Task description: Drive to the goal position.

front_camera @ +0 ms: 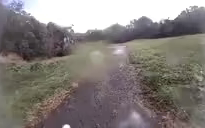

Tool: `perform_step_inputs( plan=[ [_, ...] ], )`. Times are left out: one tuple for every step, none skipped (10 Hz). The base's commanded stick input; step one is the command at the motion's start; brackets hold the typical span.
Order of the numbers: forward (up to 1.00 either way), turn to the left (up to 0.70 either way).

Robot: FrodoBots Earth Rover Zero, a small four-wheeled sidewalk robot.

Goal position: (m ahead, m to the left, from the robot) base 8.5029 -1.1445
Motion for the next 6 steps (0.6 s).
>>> perform_step_inputs(
  plan=[
    [0.70,0.00],
    [0.70,0.00],
    [0.70,0.00],
    [0.70,0.00],
    [0.70,0.00],
    [0.70,0.00]
  ],
)
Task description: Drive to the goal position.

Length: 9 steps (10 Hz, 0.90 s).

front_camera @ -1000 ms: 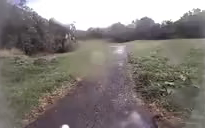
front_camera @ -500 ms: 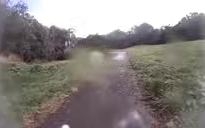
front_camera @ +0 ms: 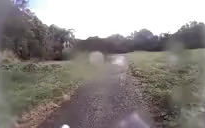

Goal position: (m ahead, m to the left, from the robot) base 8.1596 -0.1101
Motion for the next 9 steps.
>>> perform_step_inputs(
  plan=[
    [0.70,0.00],
    [0.70,0.00],
    [0.70,0.00],
    [0.70,0.00],
    [0.70,0.00],
    [0.70,0.00],
    [0.70,0.00],
    [0.70,0.00],
    [0.70,-0.31]
  ],
)
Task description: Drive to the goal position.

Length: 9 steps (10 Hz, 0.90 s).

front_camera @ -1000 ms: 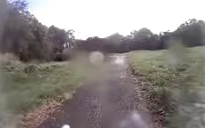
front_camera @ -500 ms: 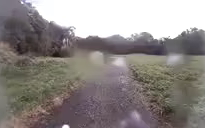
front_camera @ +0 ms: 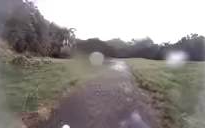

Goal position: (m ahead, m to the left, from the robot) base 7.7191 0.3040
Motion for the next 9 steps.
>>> perform_step_inputs(
  plan=[
    [0.70,-0.19],
    [0.70,-0.07],
    [0.70,0.00],
    [0.70,0.00],
    [0.70,0.00],
    [0.70,0.00],
    [0.70,0.00],
    [0.70,0.00],
    [0.70,0.00]
  ],
)
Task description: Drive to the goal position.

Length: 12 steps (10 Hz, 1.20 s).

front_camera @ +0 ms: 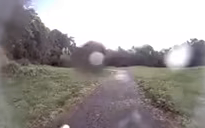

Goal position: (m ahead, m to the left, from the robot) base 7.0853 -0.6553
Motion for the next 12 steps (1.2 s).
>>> perform_step_inputs(
  plan=[
    [0.70,0.00],
    [0.70,0.00],
    [0.70,0.00],
    [0.70,0.00],
    [0.70,0.00],
    [0.70,-0.05],
    [0.70,-0.17],
    [0.70,-0.29],
    [0.70,-0.35],
    [0.70,-0.35],
    [0.70,-0.35],
    [0.70,-0.26]
  ],
)
